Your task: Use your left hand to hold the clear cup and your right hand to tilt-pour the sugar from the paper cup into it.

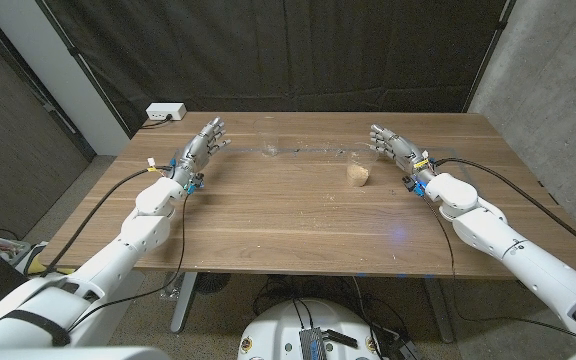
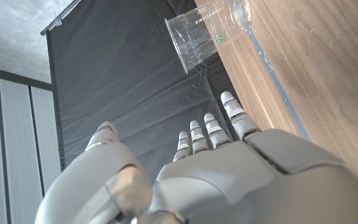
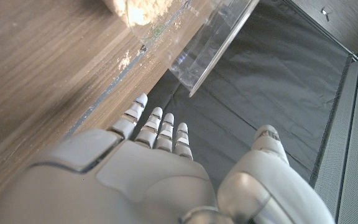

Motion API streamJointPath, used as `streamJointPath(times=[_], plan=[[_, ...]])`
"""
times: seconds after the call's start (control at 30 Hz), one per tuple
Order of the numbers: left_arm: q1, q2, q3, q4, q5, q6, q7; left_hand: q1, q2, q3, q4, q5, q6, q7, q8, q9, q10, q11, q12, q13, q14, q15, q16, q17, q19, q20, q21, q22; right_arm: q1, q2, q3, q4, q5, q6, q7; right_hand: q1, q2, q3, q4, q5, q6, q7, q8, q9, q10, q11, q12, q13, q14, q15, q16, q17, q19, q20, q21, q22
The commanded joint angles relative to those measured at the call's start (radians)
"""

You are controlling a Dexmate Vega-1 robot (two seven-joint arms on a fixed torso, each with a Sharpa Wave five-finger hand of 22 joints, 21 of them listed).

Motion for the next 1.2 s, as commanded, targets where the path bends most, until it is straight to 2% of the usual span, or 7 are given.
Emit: streamJointPath(times=[0.03, 0.2, 0.37, 0.5, 0.87, 1.2], plan=[[-0.062, 0.000, 0.032, 0.081, 0.062, -0.053, -0.013, 0.006, -0.009, -0.001, -0.007, 0.007, 0.007, -0.004, 0.008, 0.004, 0.008, 0.000, 0.010, 0.005, 0.008, -0.026, 0.000, 0.003, -0.005, -0.005, -0.007, 0.006, 0.006, -0.056, -0.006, 0.001, -0.067, 0.031, 0.017, 0.004, -0.022, -0.006, -0.007, 0.009, -0.022, -0.002, -0.005, 0.005, -0.012, -0.002, -0.005, 0.006, -0.011, 0.002, -0.004, 0.002, -0.012, 0.006, -0.003, 0.000], [-0.064, 0.003, 0.037, 0.075, 0.069, -0.057, -0.010, 0.009, -0.013, -0.003, -0.009, 0.009, 0.004, -0.007, 0.007, 0.005, 0.008, 0.002, 0.010, 0.007, 0.008, -0.025, 0.000, 0.004, -0.005, -0.005, -0.007, 0.006, 0.009, -0.083, -0.013, 0.007, -0.125, 0.062, 0.011, -0.007, -0.050, -0.025, -0.006, 0.016, -0.038, -0.001, -0.007, 0.006, -0.016, -0.008, -0.007, 0.007, -0.015, -0.001, 0.000, 0.003, -0.014, 0.010, -0.004, 0.000], [-0.055, 0.014, 0.040, 0.050, 0.077, -0.048, 0.005, 0.010, -0.016, -0.004, -0.011, 0.011, 0.000, -0.009, 0.005, 0.007, 0.011, 0.001, 0.011, 0.008, 0.009, -0.025, 0.001, 0.005, -0.005, -0.005, -0.007, 0.007, -0.006, -0.128, -0.013, -0.014, -0.163, 0.053, 0.013, -0.017, -0.068, -0.039, -0.005, 0.021, -0.046, -0.002, -0.006, 0.008, -0.016, -0.016, -0.006, 0.008, -0.014, -0.005, 0.003, 0.004, -0.013, 0.008, -0.003, 0.000], [-0.048, 0.020, 0.042, 0.033, 0.081, -0.040, 0.013, 0.011, -0.018, -0.005, -0.011, 0.012, -0.002, -0.010, 0.005, 0.008, 0.012, -0.001, 0.012, 0.009, 0.009, -0.027, 0.001, 0.005, -0.003, -0.009, -0.006, 0.007, -0.031, -0.158, -0.003, -0.019, -0.180, 0.063, 0.002, -0.019, -0.073, -0.044, -0.005, 0.023, -0.047, -0.002, -0.006, 0.008, -0.016, -0.018, -0.006, 0.008, -0.012, -0.009, 0.004, 0.004, -0.012, 0.004, -0.003, -0.001], [-0.037, 0.025, 0.050, -0.011, 0.098, -0.021, 0.044, 0.011, -0.022, -0.010, -0.012, 0.018, -0.002, -0.013, 0.005, 0.011, 0.019, -0.003, 0.015, 0.013, 0.015, -0.034, 0.004, 0.007, -0.002, -0.009, -0.006, 0.009, -0.145, -0.226, 0.067, -0.040, -0.180, 0.099, -0.076, -0.020, -0.087, -0.059, -0.007, 0.034, -0.041, -0.006, 0.002, 0.010, -0.008, -0.022, -0.002, 0.010, 0.002, -0.030, 0.011, 0.004, -0.001, -0.011, 0.001, -0.001], [-0.013, 0.036, 0.052, -0.078, 0.118, 0.003, 0.092, 0.011, -0.023, -0.012, -0.012, 0.021, -0.001, -0.015, 0.006, 0.013, 0.023, -0.004, 0.017, 0.016, 0.017, -0.036, 0.004, 0.007, -0.003, -0.009, -0.006, 0.010, -0.172, -0.265, 0.091, -0.023, -0.221, 0.119, -0.104, -0.016, -0.089, -0.065, -0.009, 0.041, -0.041, -0.011, 0.004, 0.010, -0.003, -0.029, 0.000, 0.011, 0.005, -0.039, 0.012, 0.003, 0.006, -0.018, 0.004, -0.001]])
